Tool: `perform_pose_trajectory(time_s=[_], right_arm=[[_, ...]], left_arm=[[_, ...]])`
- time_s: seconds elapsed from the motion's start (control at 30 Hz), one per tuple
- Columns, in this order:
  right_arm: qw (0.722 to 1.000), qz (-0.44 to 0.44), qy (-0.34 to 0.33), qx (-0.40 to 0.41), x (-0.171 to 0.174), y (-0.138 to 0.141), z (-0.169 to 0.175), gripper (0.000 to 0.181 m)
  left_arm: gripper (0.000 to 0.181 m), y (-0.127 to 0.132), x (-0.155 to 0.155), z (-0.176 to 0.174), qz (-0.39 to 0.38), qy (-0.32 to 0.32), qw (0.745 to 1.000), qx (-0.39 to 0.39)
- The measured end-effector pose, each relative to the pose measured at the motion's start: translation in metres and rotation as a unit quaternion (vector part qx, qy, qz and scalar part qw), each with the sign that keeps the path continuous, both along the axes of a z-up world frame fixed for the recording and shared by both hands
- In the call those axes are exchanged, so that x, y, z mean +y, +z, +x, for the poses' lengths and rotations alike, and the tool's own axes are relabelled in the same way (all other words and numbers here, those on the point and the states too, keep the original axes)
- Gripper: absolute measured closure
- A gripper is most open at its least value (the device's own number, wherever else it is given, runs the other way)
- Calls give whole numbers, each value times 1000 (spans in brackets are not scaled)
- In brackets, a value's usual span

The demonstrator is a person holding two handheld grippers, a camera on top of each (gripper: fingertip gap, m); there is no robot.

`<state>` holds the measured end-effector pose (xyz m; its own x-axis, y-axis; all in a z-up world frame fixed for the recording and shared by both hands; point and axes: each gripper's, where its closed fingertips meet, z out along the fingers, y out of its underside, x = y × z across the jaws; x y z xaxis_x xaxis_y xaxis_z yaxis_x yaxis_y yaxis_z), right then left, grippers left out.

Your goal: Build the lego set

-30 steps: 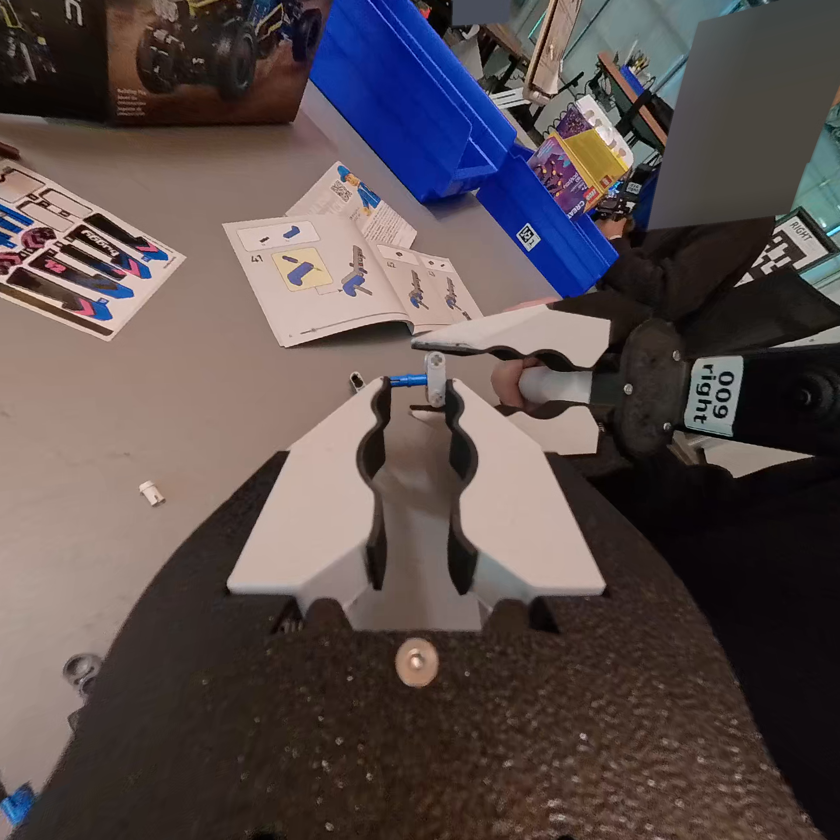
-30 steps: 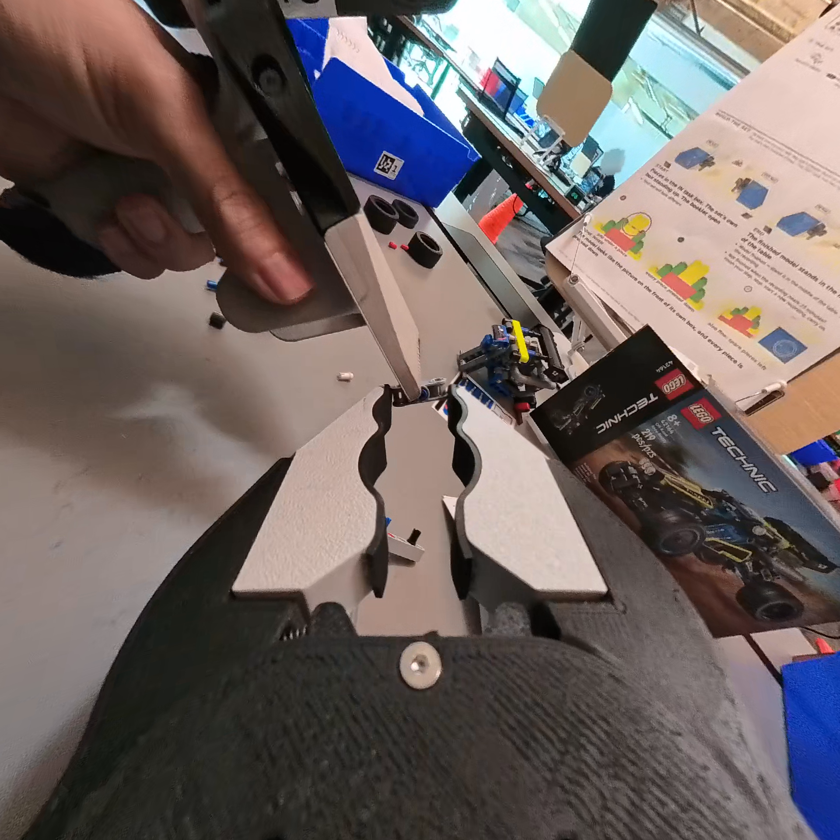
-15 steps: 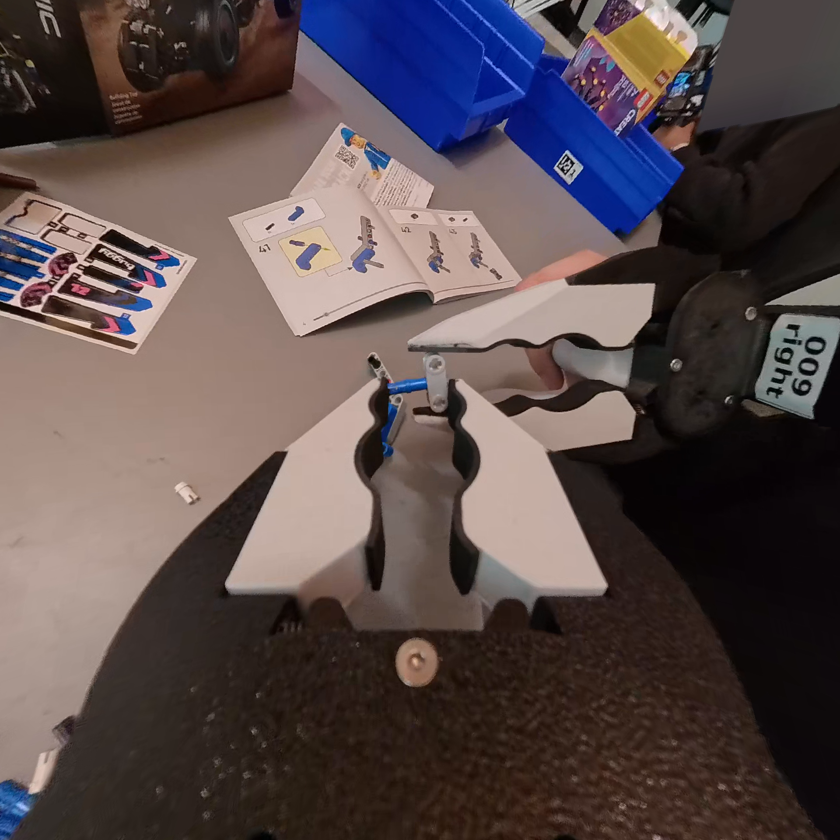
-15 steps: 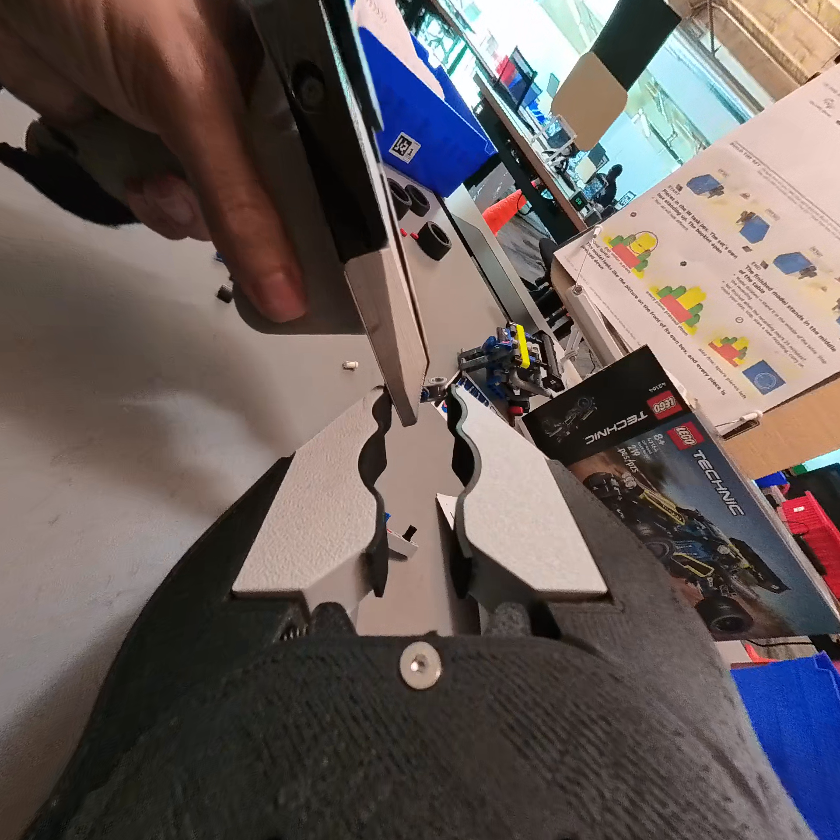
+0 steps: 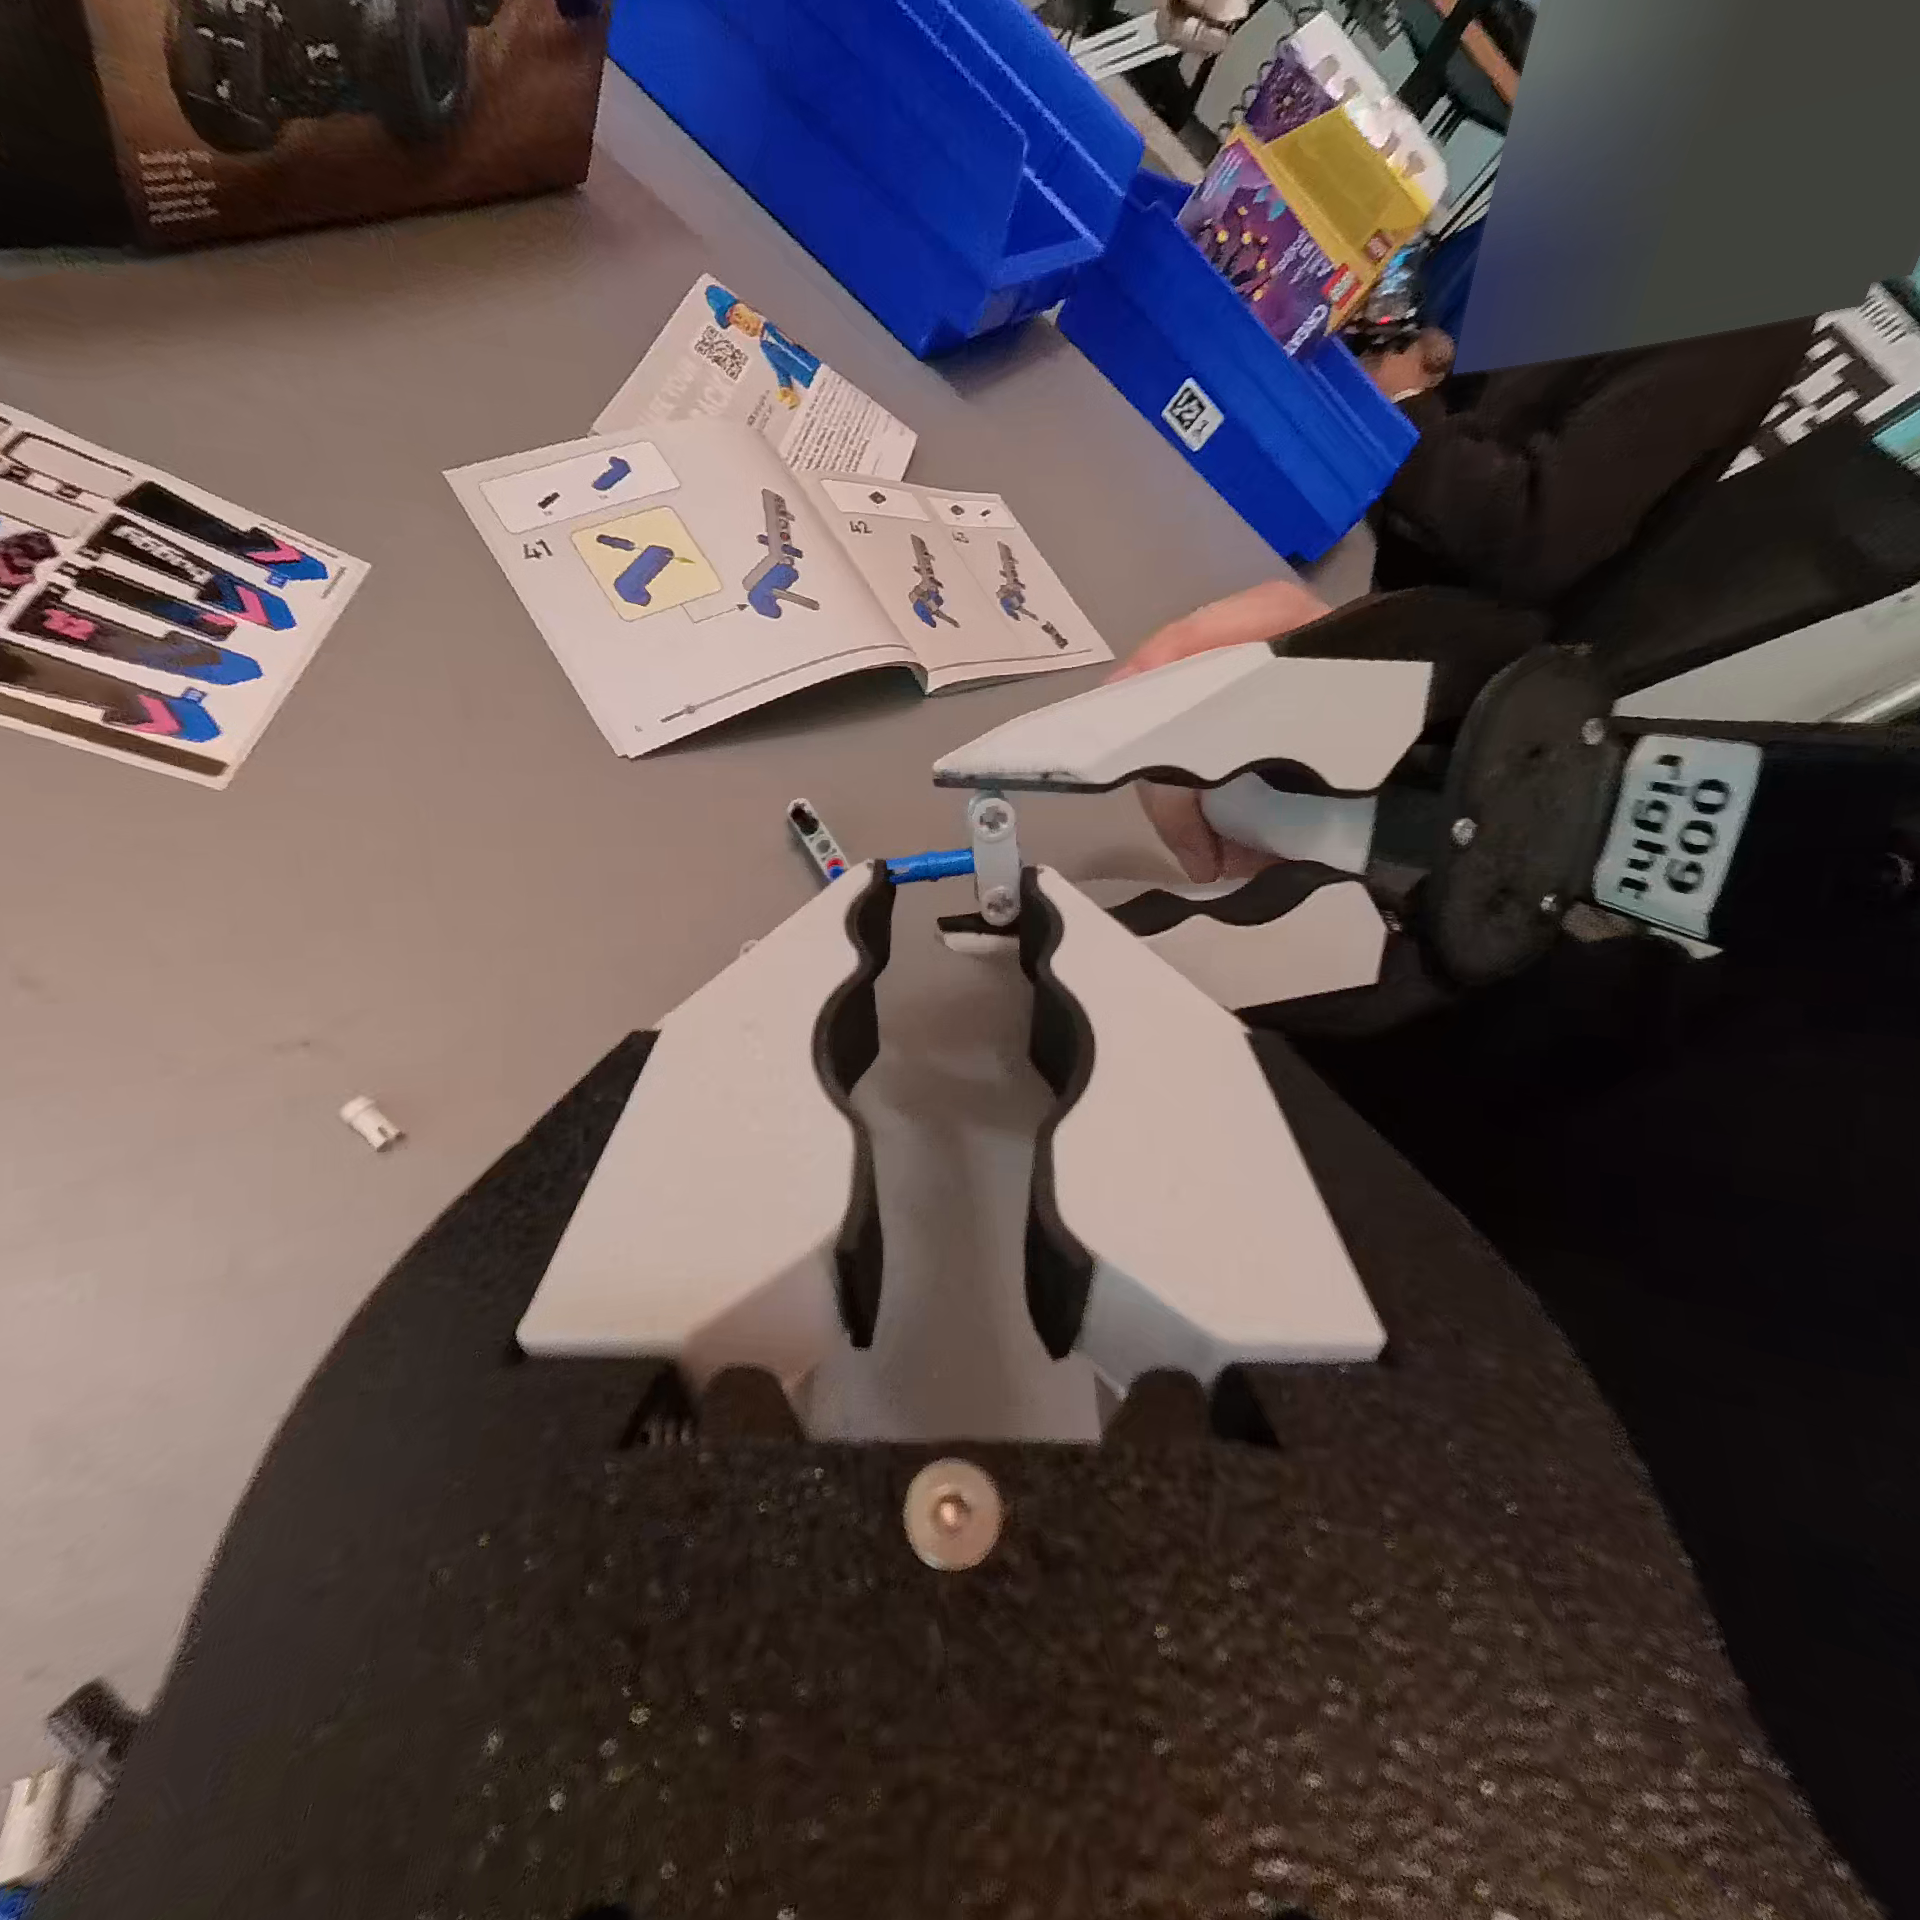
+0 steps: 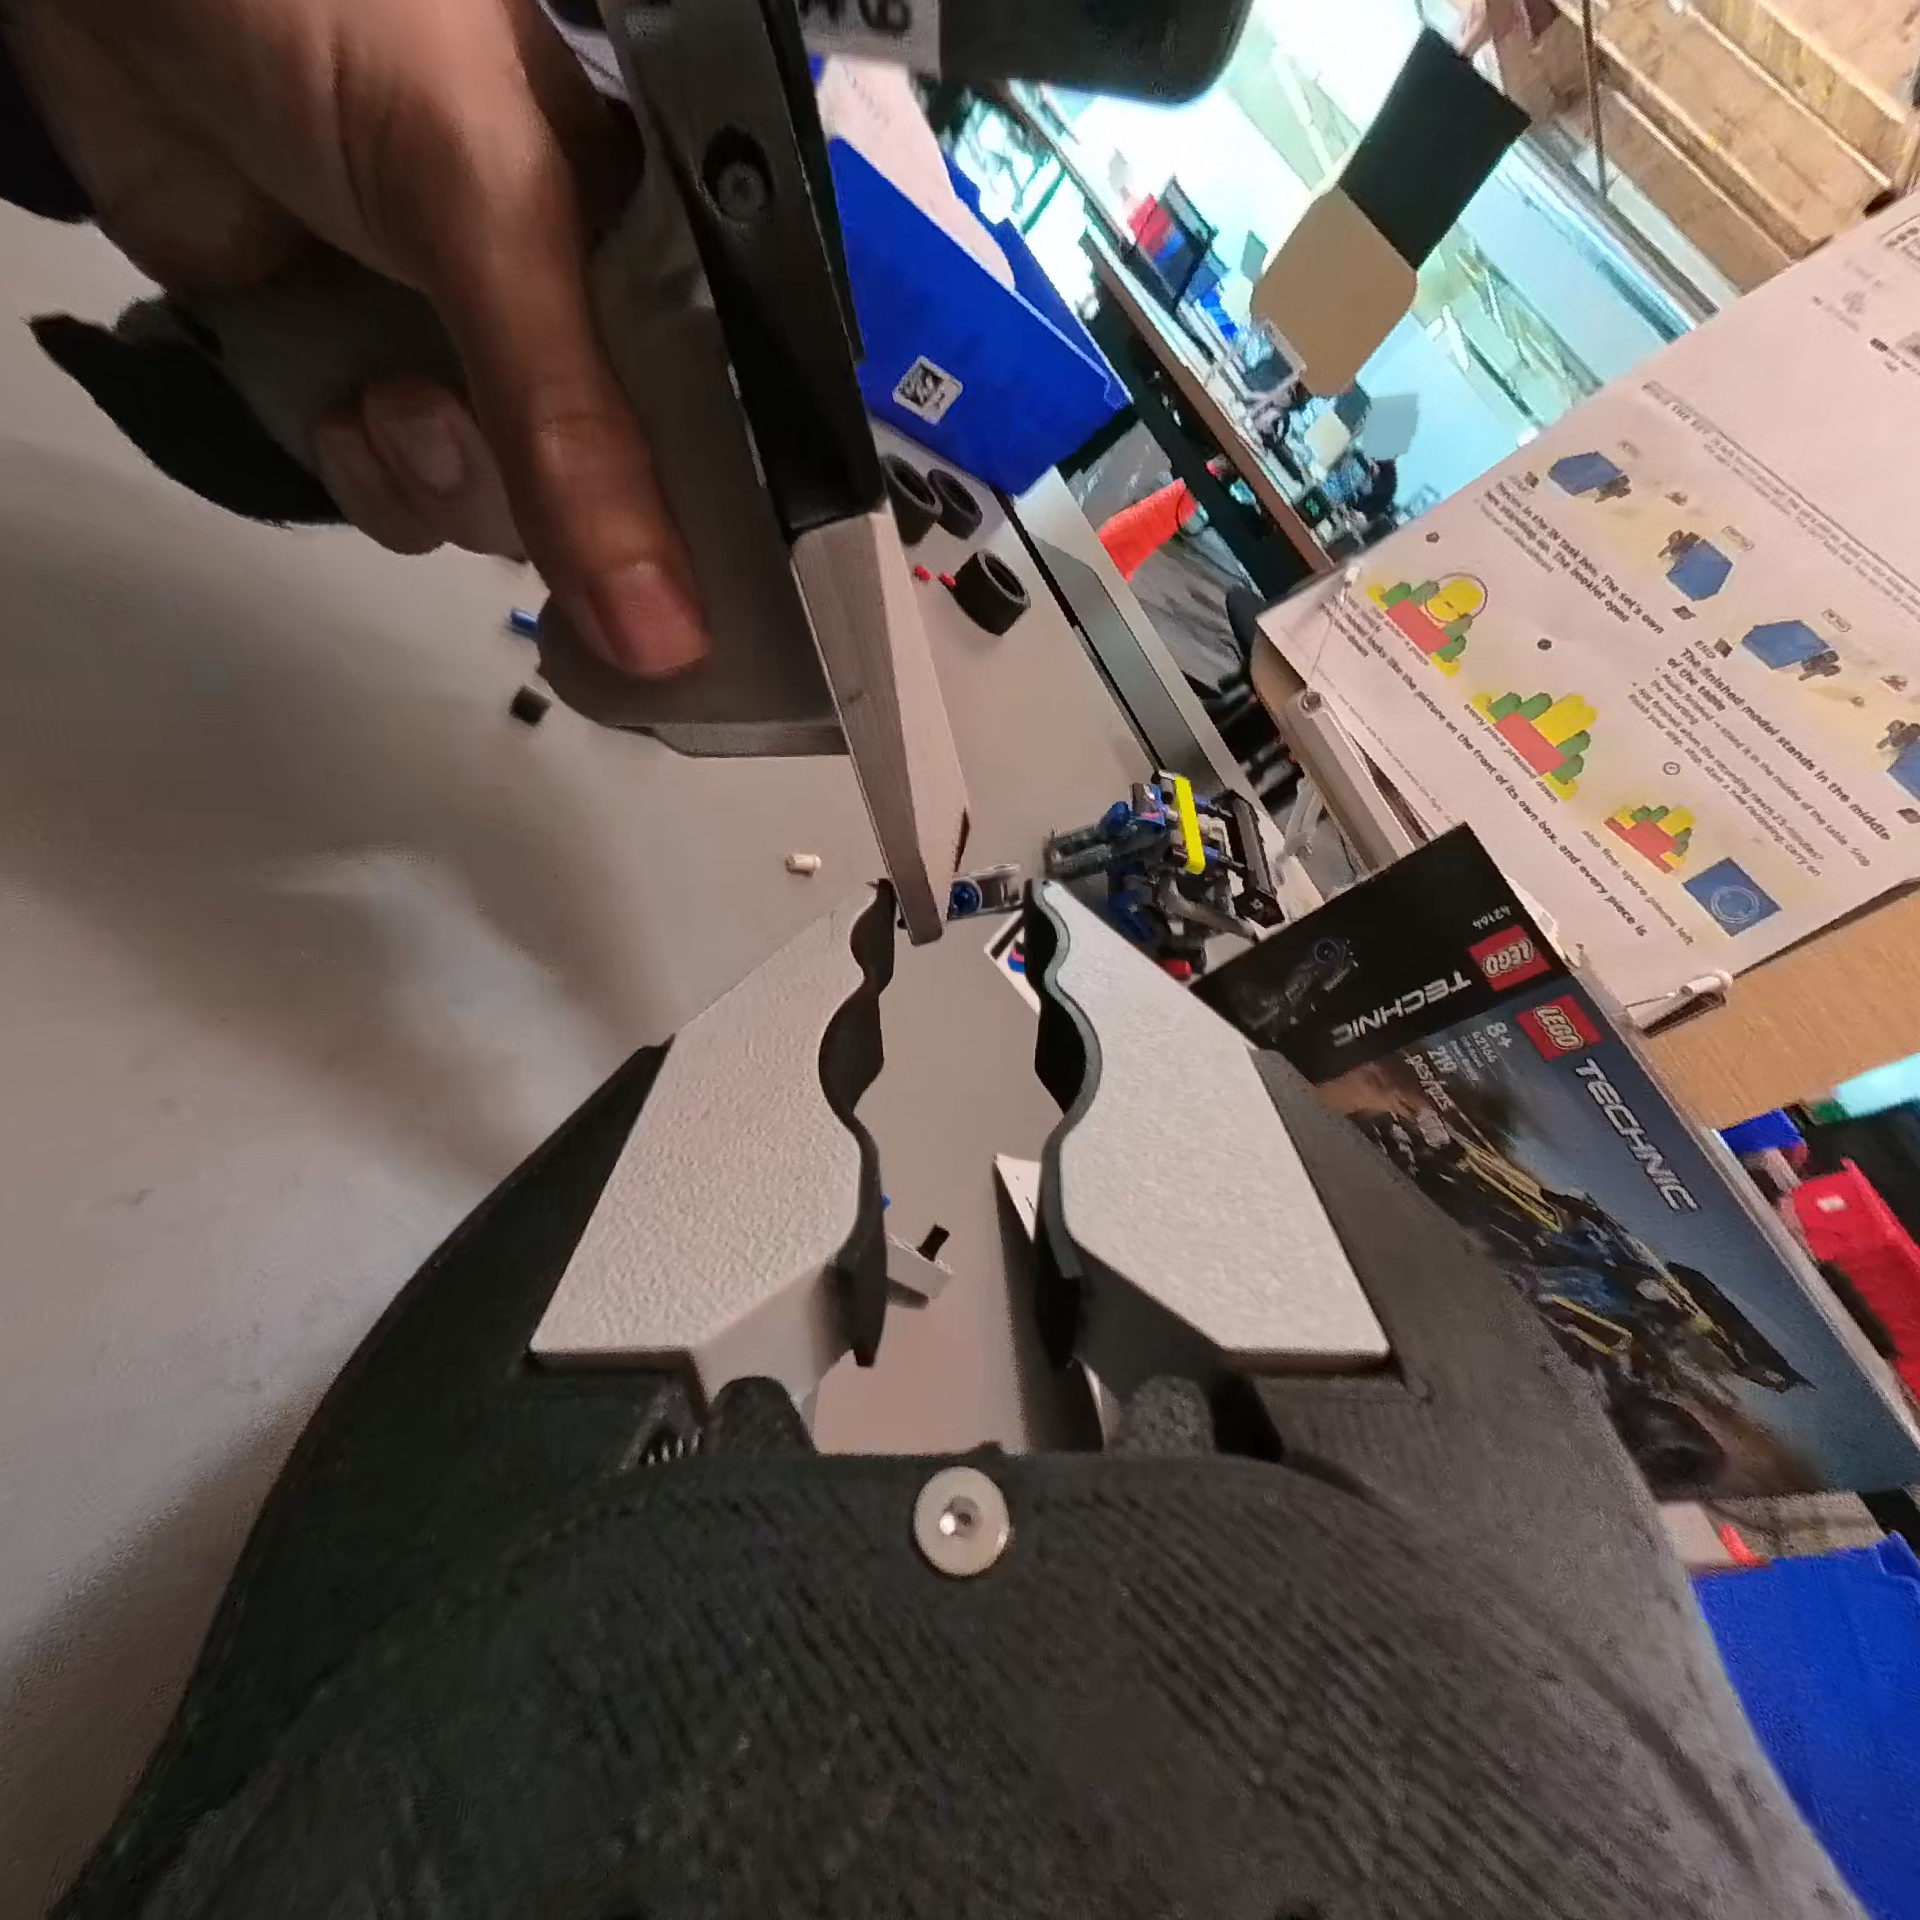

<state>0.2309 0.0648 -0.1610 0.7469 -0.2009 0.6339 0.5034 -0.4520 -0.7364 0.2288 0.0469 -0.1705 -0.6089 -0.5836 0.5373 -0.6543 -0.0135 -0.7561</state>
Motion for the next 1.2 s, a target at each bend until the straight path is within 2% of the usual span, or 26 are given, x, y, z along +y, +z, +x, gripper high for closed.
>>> perform_pose_trajectory(time_s=[0.23, 0.7, 0.93, 1.0, 1.2], right_arm=[[997, 52, 55, 6, -3, 8, -8, 159], [999, 22, 39, -11, -3, -4, -4, 158], [998, 42, 53, -16, 2, 1, -10, 154], [998, 19, 47, -26, 1, -4, -7, 156], [997, 49, 51, -18, -5, 4, -6, 156]], left_arm=[[160, 8, -4, -8, -83, -32, 995, 45], [161, -5, -3, -4, -5, -21, 1000, 5], [163, -1, -12, -9, -48, -41, 998, 17], [163, -5, -16, -9, -41, -41, 998, 18], [163, 3, -18, -9, -78, -51, 995, 33]])
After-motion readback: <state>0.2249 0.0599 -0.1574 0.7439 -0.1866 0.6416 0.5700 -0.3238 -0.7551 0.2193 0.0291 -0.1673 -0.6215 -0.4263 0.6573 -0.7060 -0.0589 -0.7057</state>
